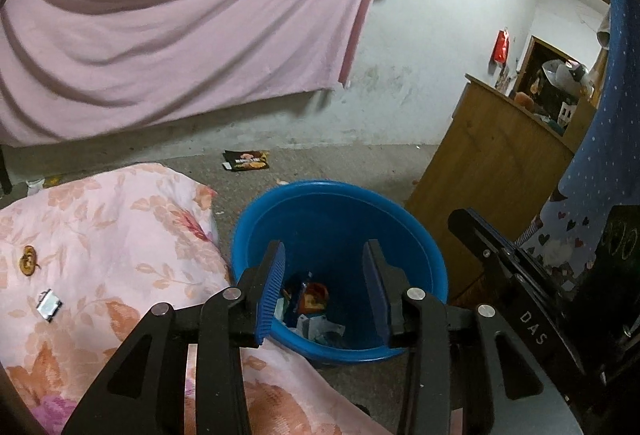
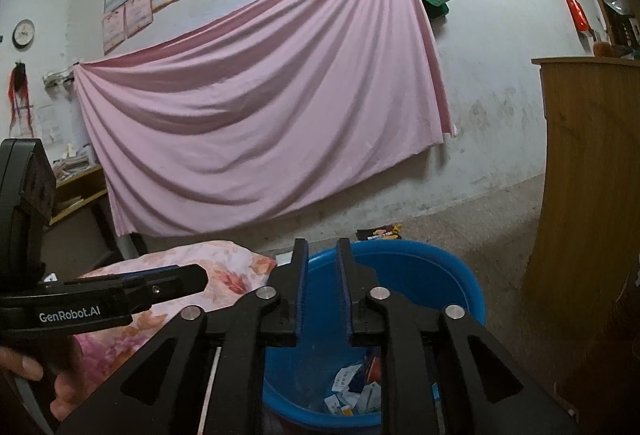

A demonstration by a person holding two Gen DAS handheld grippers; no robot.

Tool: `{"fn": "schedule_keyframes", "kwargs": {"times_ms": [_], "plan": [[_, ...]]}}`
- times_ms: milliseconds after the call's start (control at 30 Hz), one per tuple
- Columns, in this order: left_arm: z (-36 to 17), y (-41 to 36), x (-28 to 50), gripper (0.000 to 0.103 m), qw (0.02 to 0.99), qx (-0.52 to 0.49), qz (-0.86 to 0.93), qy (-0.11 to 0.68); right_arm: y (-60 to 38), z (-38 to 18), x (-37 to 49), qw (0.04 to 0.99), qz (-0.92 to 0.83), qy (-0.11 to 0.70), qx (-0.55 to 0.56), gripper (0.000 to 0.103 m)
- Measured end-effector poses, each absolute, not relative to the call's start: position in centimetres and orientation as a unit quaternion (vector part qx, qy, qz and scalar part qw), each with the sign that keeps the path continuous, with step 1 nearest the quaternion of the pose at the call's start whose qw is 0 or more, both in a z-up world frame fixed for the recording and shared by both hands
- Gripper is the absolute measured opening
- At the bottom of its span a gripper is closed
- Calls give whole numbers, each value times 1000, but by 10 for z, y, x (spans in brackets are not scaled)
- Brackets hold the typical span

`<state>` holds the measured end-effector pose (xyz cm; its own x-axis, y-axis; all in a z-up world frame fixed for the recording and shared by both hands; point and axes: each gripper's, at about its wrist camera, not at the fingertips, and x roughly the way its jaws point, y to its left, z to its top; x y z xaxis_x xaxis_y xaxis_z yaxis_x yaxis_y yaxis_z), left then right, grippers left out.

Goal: Collect trash
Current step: 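Open both tools over the blue bucket to drop the clip and stick, then move both tools back over the bed toward the second binder clip and brown slice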

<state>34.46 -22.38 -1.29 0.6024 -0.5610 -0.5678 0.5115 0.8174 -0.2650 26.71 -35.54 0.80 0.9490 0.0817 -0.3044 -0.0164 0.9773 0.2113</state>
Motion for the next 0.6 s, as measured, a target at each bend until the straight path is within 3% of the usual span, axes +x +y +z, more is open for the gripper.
{"fn": "schedule_keyframes", "kwargs": {"times_ms": [67,133,300,400,433,533,600], "plan": [[-7,-216,342,35,900,-42,-292,321,-352,14,266,983,29,152,100,24],[-1,-207,338,37,906,-45,-285,309,-347,21,265,984,34,146,95,24],[24,-174,327,51,927,-60,-260,263,-329,45,265,987,52,122,86,32],[39,-149,317,58,940,-62,-237,237,-315,59,264,989,63,104,83,49],[43,-141,314,66,944,-63,-228,229,-310,63,263,990,65,98,81,53],[54,-108,304,89,957,-73,-195,203,-293,77,262,992,68,80,72,82],[59,-84,296,97,965,-82,-165,187,-283,85,260,993,71,63,70,87]]}}
